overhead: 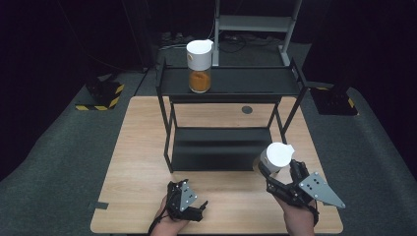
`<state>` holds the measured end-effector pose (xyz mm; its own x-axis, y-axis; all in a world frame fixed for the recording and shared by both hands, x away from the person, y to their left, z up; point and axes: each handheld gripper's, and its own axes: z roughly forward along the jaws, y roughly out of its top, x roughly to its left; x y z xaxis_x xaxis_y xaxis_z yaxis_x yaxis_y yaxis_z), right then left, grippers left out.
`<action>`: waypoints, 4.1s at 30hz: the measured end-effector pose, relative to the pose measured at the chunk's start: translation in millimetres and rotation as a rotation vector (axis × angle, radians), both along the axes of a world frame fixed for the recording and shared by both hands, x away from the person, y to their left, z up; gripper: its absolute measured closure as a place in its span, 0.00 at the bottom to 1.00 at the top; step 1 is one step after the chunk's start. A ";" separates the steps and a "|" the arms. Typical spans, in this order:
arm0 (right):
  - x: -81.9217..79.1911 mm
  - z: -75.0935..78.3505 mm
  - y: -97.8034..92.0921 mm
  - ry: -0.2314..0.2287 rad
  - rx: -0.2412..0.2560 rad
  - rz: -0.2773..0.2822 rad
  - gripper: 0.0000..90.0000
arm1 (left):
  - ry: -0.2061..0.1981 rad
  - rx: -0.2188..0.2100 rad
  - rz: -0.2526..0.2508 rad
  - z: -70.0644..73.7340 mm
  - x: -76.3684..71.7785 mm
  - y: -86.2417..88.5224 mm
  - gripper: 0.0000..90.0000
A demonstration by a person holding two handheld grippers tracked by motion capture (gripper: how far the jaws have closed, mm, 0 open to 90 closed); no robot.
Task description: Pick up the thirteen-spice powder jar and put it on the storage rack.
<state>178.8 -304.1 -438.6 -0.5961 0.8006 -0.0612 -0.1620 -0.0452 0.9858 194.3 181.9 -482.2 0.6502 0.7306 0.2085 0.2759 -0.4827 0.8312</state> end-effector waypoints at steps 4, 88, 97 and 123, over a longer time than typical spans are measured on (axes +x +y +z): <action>3.2 10.4 1.8 -0.014 -0.019 -0.005 0.33 | 0.002 0.000 -0.004 0.2 0.5 0.4 0.01; 138.7 166.0 61.7 0.015 -0.017 -0.115 0.33 | 0.000 -0.047 -0.039 -2.3 2.1 12.0 0.01; 149.5 168.6 65.1 0.030 -0.013 -0.132 0.33 | 0.000 -0.053 -0.039 -2.6 1.9 13.2 0.01; 167.1 165.1 71.2 0.069 0.005 -0.136 0.33 | 0.005 -0.066 -0.041 -3.0 2.9 15.4 0.01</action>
<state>345.9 -232.9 -273.4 -0.4850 0.8743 -0.0197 -0.0986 -0.0323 0.9946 197.2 197.3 -485.2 0.6810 0.7151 0.1577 0.2610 -0.4382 0.8601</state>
